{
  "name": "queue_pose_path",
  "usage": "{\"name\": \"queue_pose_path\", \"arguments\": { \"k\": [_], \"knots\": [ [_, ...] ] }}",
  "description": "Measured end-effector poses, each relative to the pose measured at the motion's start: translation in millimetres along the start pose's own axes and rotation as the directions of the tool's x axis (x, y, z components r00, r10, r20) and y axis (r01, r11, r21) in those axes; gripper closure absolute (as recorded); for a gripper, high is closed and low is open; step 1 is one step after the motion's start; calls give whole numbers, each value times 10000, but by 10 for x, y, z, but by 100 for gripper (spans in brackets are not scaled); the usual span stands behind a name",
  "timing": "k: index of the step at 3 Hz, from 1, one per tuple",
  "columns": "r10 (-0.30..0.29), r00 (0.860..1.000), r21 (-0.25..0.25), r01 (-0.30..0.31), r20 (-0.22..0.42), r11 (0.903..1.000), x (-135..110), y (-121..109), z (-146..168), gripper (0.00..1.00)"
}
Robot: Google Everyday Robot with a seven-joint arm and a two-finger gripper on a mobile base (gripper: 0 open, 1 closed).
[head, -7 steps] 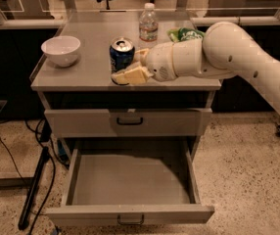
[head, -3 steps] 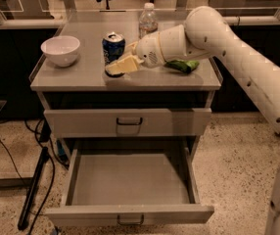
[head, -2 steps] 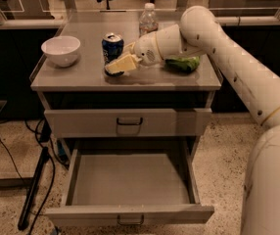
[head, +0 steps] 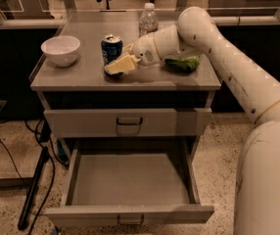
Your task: Pick pepsi can from middle drawer and place on counter
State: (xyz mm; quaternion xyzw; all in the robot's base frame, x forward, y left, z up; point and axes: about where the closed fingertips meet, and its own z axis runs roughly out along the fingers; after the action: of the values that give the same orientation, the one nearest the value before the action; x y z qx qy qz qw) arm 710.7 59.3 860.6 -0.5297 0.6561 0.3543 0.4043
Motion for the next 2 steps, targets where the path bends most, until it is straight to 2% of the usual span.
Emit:
{"name": "queue_pose_path", "arguments": {
  "k": [2],
  "knots": [
    [316, 9995, -171, -316, 18, 9994, 162, 95, 109, 100]
  ]
}}
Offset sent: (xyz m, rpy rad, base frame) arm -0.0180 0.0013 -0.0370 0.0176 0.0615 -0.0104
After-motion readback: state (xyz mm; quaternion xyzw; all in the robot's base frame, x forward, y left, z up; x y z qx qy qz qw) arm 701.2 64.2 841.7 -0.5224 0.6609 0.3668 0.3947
